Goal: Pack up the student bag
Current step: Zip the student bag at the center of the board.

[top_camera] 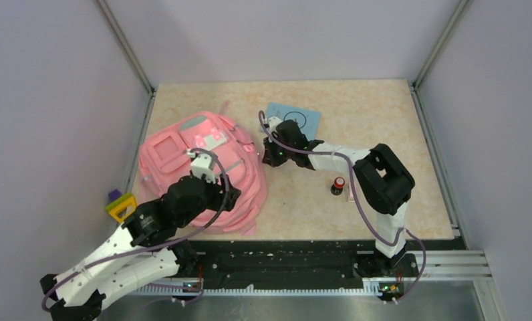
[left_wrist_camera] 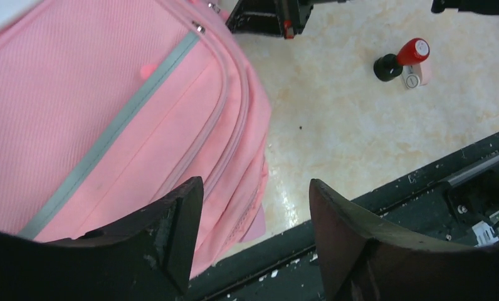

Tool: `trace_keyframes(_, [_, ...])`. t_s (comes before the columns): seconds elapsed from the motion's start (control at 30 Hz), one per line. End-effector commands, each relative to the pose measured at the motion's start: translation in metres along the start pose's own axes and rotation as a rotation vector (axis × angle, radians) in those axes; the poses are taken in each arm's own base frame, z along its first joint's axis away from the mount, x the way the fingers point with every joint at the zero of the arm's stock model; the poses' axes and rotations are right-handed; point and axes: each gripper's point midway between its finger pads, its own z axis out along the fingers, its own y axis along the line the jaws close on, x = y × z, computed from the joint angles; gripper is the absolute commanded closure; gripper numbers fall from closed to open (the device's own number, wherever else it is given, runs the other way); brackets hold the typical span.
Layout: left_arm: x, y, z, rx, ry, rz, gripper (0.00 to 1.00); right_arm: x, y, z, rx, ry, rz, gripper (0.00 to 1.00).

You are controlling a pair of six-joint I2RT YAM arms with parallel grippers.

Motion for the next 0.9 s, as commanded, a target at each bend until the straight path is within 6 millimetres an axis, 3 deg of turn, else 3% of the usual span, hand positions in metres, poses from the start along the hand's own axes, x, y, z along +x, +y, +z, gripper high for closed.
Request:
trace_keyframes(0.0, [-0.039,-0.029,0.032,0.040,-0.098,0.084,0.31,-0.039,0.022,-0.028,-0.089,-0.123,-0.041,1.00])
trace_keyframes(0.2, [-0.038,-0.024,0.096,-0.123,-0.033,0.266,0.24,-0.037,0.016,-0.034,-0.046,-0.116,-0.025,1.00])
trace_keyframes(0.33, [-0.032,-0.019,0.118,-0.205,-0.033,0.358,0.20,-0.038,0.013,-0.035,-0.033,-0.118,-0.016,1.00])
trace_keyframes(0.53, [-0.018,-0.011,0.134,-0.317,-0.061,0.458,0.10,-0.038,0.013,-0.029,-0.038,-0.116,0.000,1.00])
trace_keyframes(0.87, [0.033,0.005,0.147,-0.467,0.085,0.635,0.10,-0.040,0.012,-0.027,-0.044,-0.116,0.004,1.00])
